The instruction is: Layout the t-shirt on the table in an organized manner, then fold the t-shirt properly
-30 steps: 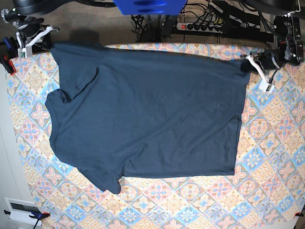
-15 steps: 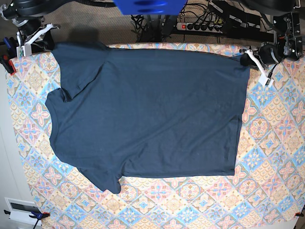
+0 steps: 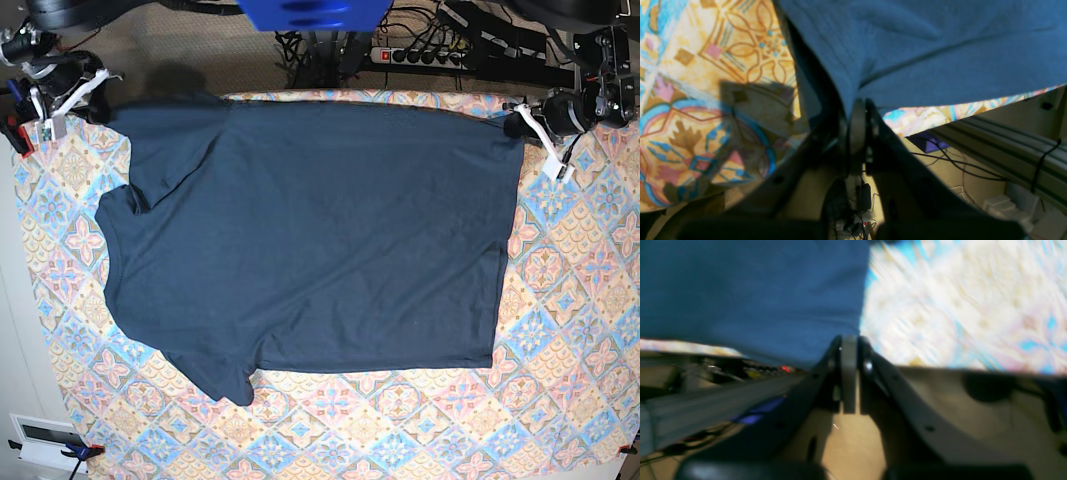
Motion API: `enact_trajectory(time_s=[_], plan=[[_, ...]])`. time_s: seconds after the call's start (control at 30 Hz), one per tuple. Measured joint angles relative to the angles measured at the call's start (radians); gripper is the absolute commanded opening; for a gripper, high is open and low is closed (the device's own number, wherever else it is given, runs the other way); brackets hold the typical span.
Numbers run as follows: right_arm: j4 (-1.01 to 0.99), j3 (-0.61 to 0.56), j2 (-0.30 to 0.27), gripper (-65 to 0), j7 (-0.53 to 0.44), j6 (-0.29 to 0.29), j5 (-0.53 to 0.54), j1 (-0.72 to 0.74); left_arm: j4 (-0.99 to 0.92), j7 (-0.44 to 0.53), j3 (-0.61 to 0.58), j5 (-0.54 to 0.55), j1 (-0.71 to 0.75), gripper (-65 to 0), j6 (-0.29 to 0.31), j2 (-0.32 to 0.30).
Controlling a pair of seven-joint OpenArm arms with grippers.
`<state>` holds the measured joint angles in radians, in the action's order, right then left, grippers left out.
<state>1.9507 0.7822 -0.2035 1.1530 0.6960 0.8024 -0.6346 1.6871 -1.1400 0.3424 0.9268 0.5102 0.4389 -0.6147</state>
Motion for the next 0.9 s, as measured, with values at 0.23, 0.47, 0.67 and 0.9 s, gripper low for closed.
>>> enact_trajectory(time_s=[0.23, 0.47, 0.67, 0.9], plan=[[-0.001, 0.089, 0.002, -46.5, 0.003, 0.0, -0.095, -0.003, 0.0, 0.0, 0.0, 0.0, 0.0, -65.0, 0.0, 0.0], [0.0, 0.095, 0.001, -43.6, 0.001, 0.0, -0.096, 0.015, 0.0, 0.001, 0.0, -0.007, -0.003, -65.0, -0.001, 0.012], [-0.005, -0.06, 0.004, -43.5, -0.023, 0.008, -0.173, 0.265, 0.0, 0.001, 0.001, -0.007, 0.0, -65.0, 0.0, 0.028], [-0.082, -0.159, 0.005, -43.5, 0.021, 0.003, -0.358, 0.343, 0.0, 0.0, 0.002, -0.006, -0.005, -65.0, 0.0, 0.027]])
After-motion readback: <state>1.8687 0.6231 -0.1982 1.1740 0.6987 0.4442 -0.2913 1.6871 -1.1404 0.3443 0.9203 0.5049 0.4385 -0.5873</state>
